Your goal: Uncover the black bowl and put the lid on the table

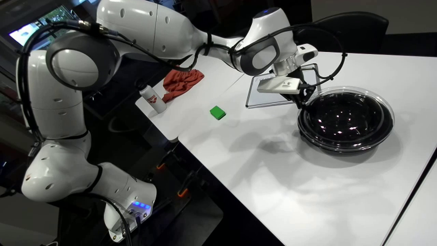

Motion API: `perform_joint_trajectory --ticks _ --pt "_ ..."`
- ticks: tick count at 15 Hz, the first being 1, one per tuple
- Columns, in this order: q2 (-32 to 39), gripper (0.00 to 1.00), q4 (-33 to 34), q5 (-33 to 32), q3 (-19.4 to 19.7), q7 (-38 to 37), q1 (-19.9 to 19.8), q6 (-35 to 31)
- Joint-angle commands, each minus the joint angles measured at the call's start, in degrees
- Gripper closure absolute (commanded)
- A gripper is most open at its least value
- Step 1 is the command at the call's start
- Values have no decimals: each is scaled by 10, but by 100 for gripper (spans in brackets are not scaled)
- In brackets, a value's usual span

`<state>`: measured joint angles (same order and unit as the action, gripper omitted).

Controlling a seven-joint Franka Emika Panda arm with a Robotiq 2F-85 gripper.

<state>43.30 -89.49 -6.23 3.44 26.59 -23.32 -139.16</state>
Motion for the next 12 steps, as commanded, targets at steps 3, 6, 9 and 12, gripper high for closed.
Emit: perform_joint_trajectory --ticks 3,6,9,12 --pt "-63 98 -33 5 7 -4 9 9" --pt "-86 98 -44 -3 17 -19 21 9" --pt "-113 98 -65 -26 42 -62 48 0" --pt "-136 98 -86 -68 79 -131 85 -9"
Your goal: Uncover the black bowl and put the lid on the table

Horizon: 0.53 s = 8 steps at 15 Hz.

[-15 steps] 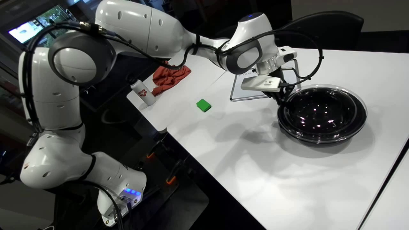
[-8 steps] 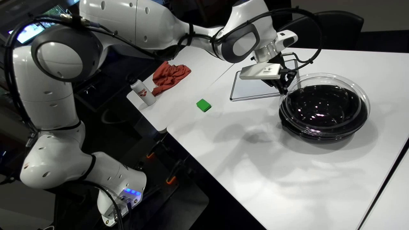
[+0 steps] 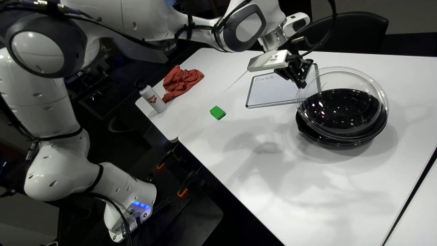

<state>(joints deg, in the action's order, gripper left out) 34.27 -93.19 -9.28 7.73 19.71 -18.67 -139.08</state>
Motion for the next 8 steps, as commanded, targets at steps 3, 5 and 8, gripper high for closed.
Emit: perform_joint_trajectory --ticks 3,5,8 --pt "-62 98 -63 -95 74 -141 77 -5" --pt "-71 98 -72 -126 88 -176 94 1" --pt "-86 98 -94 -167 100 -214 115 7"
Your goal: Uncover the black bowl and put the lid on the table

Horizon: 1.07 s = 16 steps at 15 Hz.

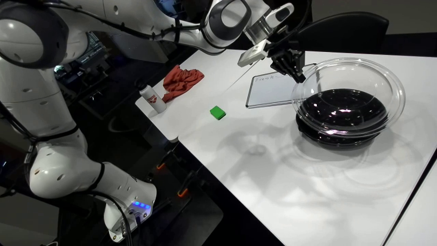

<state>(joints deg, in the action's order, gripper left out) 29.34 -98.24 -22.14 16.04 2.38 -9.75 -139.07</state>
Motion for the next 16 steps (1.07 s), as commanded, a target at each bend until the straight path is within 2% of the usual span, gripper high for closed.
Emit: perform_joint_trajectory --ticks 1,7,12,16 --pt "-44 98 -57 -56 22 -57 35 5" --pt "-92 98 -145 -155 36 -189 86 12" --pt "-144 98 -252 -225 12 -342 129 27" --pt "-169 98 -319 -236 -25 -428 138 44"
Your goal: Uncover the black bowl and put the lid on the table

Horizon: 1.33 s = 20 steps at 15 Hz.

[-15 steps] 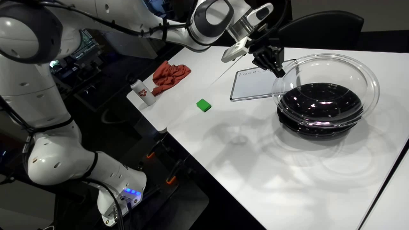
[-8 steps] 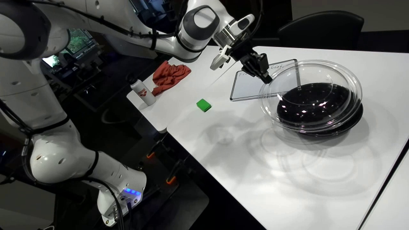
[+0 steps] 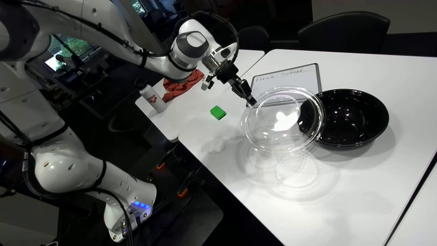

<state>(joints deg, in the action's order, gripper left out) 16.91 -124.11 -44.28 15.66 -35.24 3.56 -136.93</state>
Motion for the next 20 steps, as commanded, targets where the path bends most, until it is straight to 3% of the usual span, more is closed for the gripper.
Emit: perform_joint_trajectory --ticks 1,10,20 --pt "-56 98 -77 -13 -30 -61 3 26" --pt "-32 98 -132 16 -79 -89 -6 15" --pt "100 98 -51 64 -76 -105 11 -9"
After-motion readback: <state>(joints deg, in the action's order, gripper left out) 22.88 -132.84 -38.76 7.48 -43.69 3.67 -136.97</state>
